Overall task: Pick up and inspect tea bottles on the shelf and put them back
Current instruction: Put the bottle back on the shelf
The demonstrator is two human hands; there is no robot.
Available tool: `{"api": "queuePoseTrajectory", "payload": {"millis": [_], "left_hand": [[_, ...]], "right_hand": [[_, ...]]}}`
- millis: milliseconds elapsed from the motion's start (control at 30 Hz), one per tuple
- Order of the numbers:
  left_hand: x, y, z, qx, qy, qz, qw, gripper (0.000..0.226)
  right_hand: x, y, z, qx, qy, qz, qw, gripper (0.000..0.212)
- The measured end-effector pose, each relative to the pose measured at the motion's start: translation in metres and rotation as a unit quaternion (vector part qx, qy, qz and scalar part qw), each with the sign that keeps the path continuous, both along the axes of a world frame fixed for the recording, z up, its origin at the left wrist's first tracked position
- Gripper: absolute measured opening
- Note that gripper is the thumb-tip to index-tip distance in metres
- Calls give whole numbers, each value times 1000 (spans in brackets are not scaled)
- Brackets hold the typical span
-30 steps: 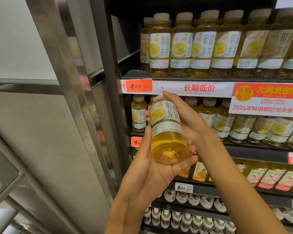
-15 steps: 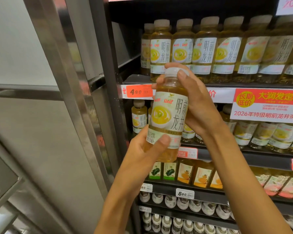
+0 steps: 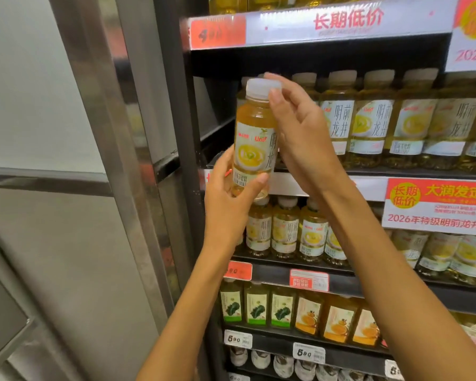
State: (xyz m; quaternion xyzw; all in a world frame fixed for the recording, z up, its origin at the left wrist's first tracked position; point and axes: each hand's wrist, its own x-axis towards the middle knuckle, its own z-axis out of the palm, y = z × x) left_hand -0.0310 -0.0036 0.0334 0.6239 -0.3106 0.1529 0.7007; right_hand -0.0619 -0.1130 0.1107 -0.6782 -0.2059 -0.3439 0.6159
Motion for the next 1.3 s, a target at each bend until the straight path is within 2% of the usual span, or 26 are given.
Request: {"api": "queuePoseTrajectory", "payload": {"millis": [167,400,567,833,933,1200,1300], "left_hand": [[21,-21,10,-2,-25,108,994,58],[42,-34,10,23,-21,132,991,59],[49,-37,8,35,-39,168,984,57],[56,-41,11,19,-12,170,985,68],[60,-43,13,22,-7,179,984,60],[74,-44,20,58,7,210,976,59],[81,-42,25,84,18,204,975,59]], "right_hand": [[25,1,10,-32,-18,-30,999,38],[51,-7,19,-125,-32,-89,988,31],[59,-14,27,-226,-70,-186,954,30],[75,-22,33,-294,-78,-320,897,32],[81,-24,36,-331,-73,-371,865,34],[95,-23,39,-385,-52,-418,821,29],[99,-23,35,-396,-44,-418,816,29]]}}
